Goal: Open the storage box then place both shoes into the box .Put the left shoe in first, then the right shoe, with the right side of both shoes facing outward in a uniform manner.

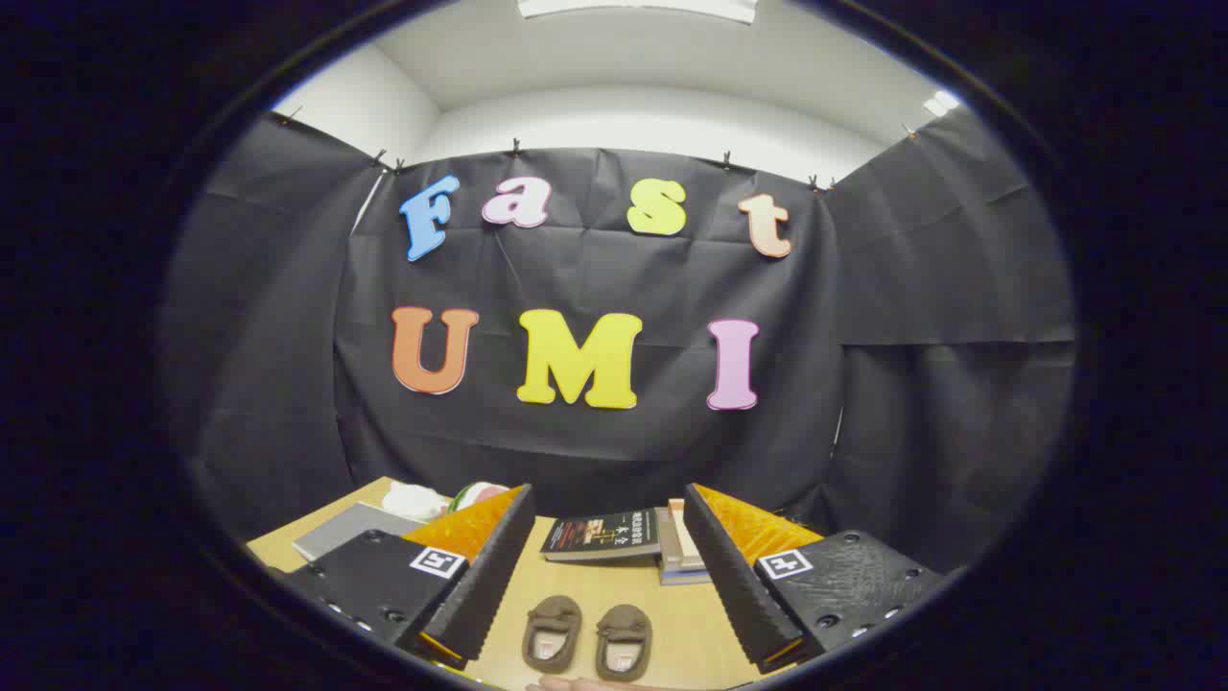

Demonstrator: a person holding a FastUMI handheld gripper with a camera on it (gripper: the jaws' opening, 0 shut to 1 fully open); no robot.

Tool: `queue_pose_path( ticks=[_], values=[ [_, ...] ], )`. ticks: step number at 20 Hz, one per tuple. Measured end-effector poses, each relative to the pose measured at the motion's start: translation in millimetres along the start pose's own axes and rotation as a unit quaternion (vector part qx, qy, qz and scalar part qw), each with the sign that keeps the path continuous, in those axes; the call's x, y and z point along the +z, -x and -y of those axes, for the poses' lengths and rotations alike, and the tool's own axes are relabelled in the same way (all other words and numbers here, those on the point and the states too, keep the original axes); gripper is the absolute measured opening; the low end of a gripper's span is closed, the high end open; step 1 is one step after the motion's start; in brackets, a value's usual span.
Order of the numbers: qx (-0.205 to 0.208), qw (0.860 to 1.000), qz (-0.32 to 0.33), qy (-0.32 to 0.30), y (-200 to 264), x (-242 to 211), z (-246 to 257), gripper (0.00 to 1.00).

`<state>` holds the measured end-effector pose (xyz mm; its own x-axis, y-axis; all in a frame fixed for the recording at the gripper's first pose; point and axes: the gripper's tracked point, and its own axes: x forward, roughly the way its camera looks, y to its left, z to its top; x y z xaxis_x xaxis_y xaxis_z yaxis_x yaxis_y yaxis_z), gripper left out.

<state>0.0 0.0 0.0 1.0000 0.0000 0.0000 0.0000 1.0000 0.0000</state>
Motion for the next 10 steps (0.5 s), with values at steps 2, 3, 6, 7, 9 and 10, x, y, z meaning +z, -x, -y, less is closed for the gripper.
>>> queue_pose_path(
  ticks=[2,3,6,7,9,10],
  values=[
    [0.004,1.0,-0.008,-0.001,0.2,-5.1,-2.3,0.95],
    [0.004,1.0,-0.01,0.0,0.4,-5.5,-1.8,0.95],
    [0.006,1.0,-0.012,0.0,-1.3,-5.4,-2.8,0.95],
    [0.008,1.0,-0.013,0.001,-1.9,-7.1,-3.3,0.95],
    [0.005,1.0,-0.014,0.005,-2.7,-7.5,-2.0,0.95],
    [0.004,1.0,-0.015,0.005,-2.5,-7.7,-1.8,0.95]
  ],
)
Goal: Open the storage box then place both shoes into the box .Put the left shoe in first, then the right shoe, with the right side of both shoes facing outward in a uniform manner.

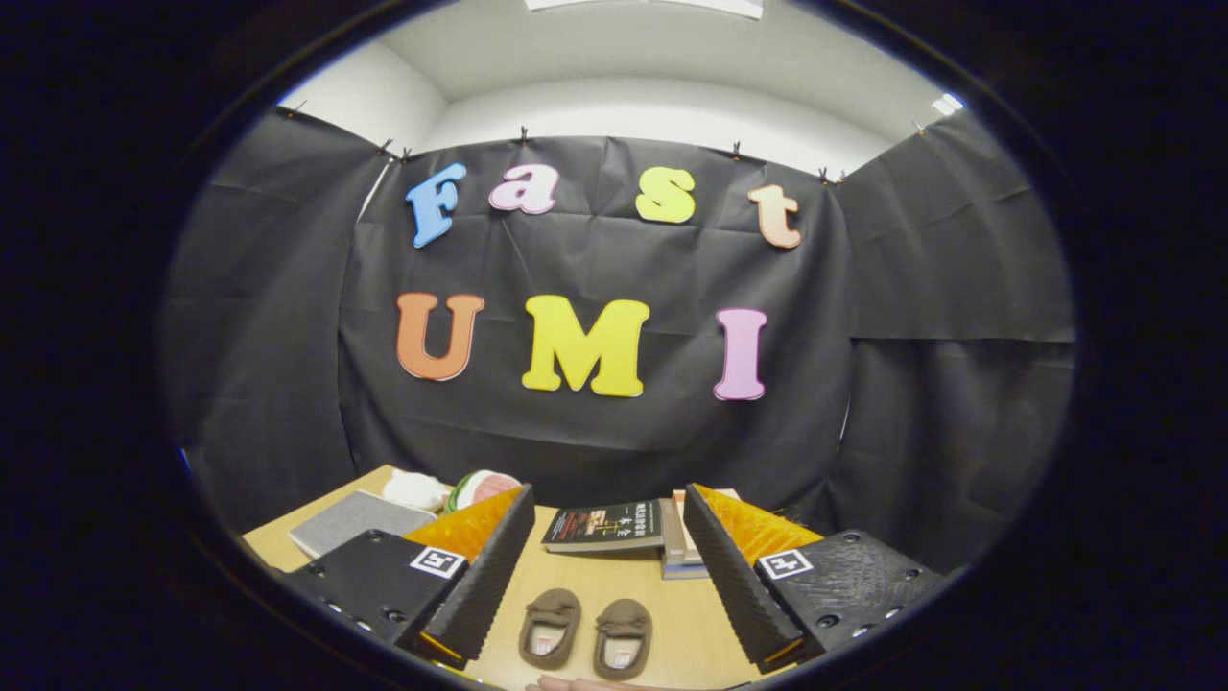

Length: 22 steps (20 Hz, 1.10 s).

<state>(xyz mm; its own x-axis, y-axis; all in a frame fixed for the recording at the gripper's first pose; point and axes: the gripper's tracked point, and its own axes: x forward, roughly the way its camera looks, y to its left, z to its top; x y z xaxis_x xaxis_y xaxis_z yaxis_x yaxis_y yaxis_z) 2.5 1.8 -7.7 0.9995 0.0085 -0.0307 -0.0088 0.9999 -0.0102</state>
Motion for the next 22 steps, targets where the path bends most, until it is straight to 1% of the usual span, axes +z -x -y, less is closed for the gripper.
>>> queue_pose_path(
  ticks=[6,9,12,15,17,18,19,20,22],
  values=[
    [0.0,1.0,-0.014,0.002,-9.3,-20.4,-5.9,0.95],
    [0.002,0.999,-0.035,-0.003,-27.8,-38.9,-18.2,0.95],
    [0.015,0.998,-0.066,-0.016,-45.7,-65.8,-37.8,0.95],
    [0.035,0.995,-0.093,-0.009,-66.2,-93.5,-64.2,0.95],
    [0.058,0.991,-0.122,-0.013,-77.7,-119.1,-88.2,0.95],
    [0.076,0.987,-0.139,-0.02,-83.1,-133.8,-104.0,0.95],
    [0.099,0.982,-0.16,-0.031,-86.9,-145.9,-120.6,0.95],
    [0.125,0.974,-0.184,-0.047,-89.3,-161.1,-140.8,0.95],
    [0.165,0.956,-0.229,-0.078,-95.2,-189.4,-171.9,0.96]
  ],
)
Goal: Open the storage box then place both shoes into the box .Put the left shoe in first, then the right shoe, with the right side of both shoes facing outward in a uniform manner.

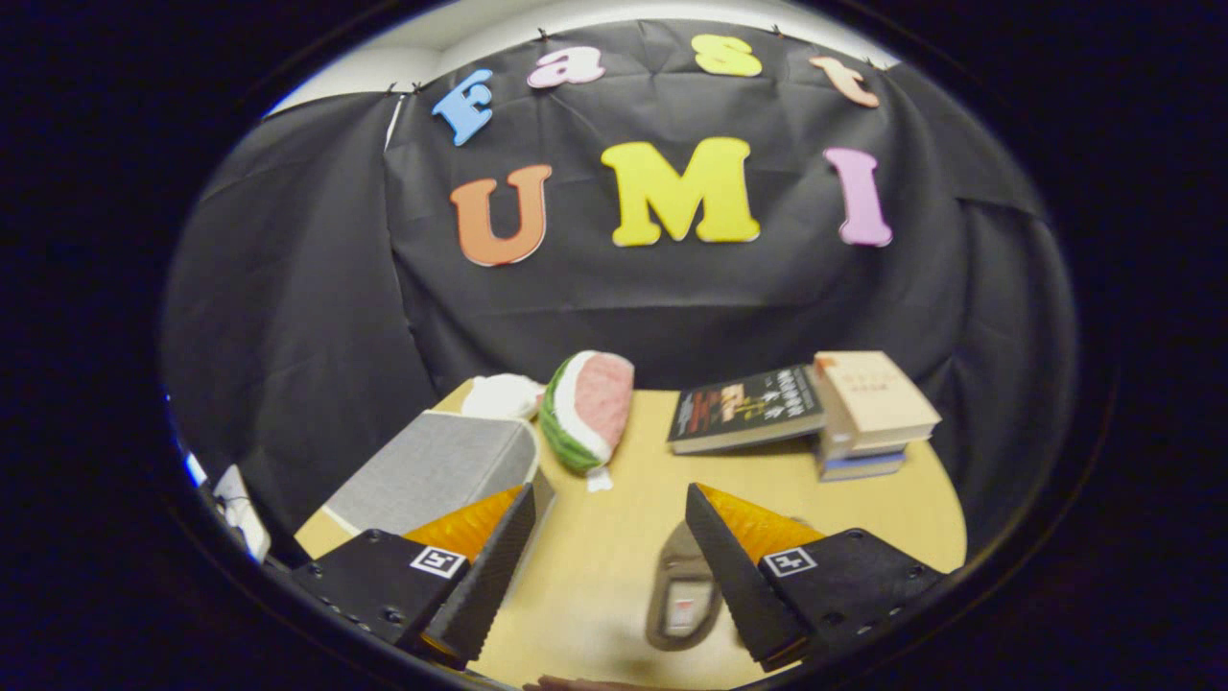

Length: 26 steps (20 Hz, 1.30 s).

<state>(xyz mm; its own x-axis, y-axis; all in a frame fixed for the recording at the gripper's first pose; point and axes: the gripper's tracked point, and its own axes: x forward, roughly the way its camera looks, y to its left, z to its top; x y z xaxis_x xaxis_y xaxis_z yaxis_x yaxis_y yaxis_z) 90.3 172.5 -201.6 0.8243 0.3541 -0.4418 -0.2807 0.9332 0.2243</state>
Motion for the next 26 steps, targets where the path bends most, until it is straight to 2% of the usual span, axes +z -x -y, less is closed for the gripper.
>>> queue_pose_path(
  ticks=[6,8,11,15,17,19,22,23,25,26],
  values=[
    [0.102,0.989,-0.08,-0.07,-62.0,-32.3,-55.7,0.96],
    [0.145,0.976,-0.109,-0.118,-75.6,-40.9,-75.3,0.95],
    [0.166,0.959,-0.155,-0.172,-94.6,-58.9,-78.2,0.95],
    [0.243,0.908,-0.218,-0.262,-108.6,-70.5,-98.8,0.96],
    [0.267,0.883,-0.241,-0.301,-109.2,-74.4,-102.5,0.96],
    [0.275,0.866,-0.252,-0.331,-110.0,-76.3,-105.8,0.95],
    [0.283,0.861,-0.259,-0.335,-106.8,-75.0,-108.5,0.87],
    [0.281,0.862,-0.26,-0.332,-105.4,-71.5,-108.5,0.85],
    [0.273,0.871,-0.265,-0.311,-106.8,-73.8,-110.8,0.74],
    [0.27,0.876,-0.264,-0.3,-106.6,-72.6,-108.2,0.73]
  ],
)
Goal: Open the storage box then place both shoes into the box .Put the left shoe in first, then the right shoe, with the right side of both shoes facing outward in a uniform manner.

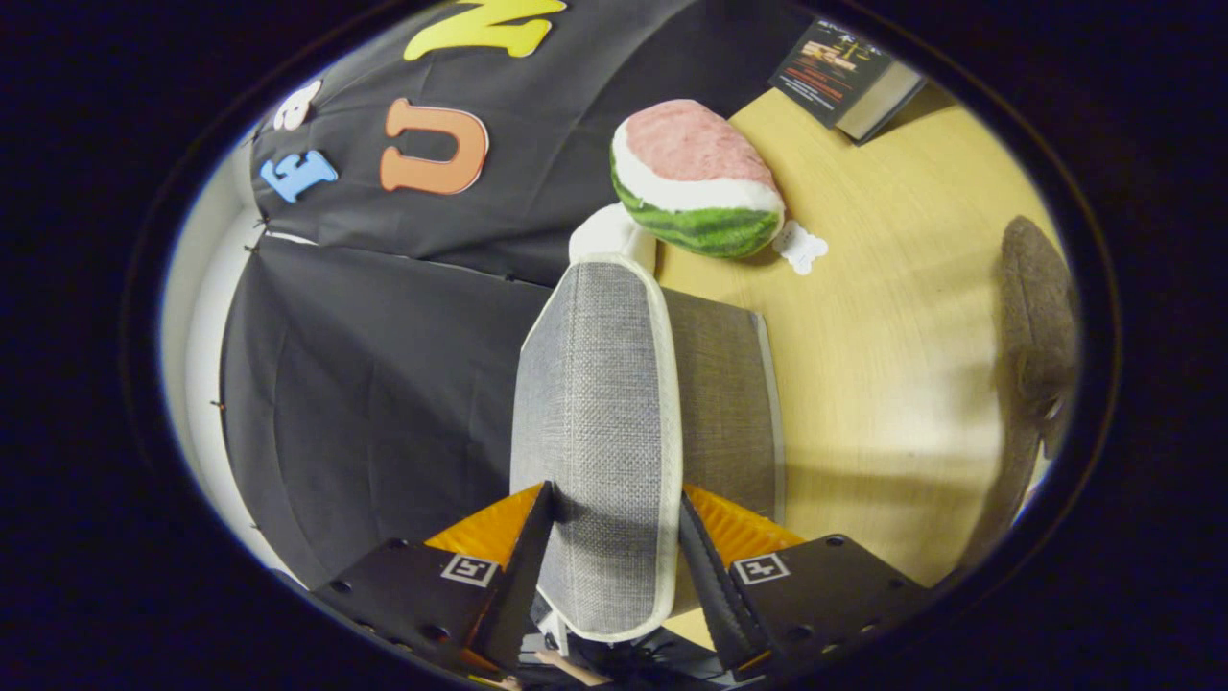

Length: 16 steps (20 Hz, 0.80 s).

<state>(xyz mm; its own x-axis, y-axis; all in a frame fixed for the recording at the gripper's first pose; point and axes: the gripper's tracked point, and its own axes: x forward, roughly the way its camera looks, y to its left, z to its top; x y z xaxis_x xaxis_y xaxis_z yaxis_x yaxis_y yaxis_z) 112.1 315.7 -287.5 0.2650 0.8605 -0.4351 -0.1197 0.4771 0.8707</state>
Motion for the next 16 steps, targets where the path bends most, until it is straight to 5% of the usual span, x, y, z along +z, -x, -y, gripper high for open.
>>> queue_pose_path(
  ticks=[3,12,16],
  values=[
    [-0.015,1.0,0.002,0.004,5.1,2.0,-1.8,0.7],
    [-0.008,1.0,0.008,-0.028,32.2,9.7,-29.6,0.2],
    [0.016,1.0,0.007,-0.021,38.3,5.5,-58.0,0.2]
  ],
)
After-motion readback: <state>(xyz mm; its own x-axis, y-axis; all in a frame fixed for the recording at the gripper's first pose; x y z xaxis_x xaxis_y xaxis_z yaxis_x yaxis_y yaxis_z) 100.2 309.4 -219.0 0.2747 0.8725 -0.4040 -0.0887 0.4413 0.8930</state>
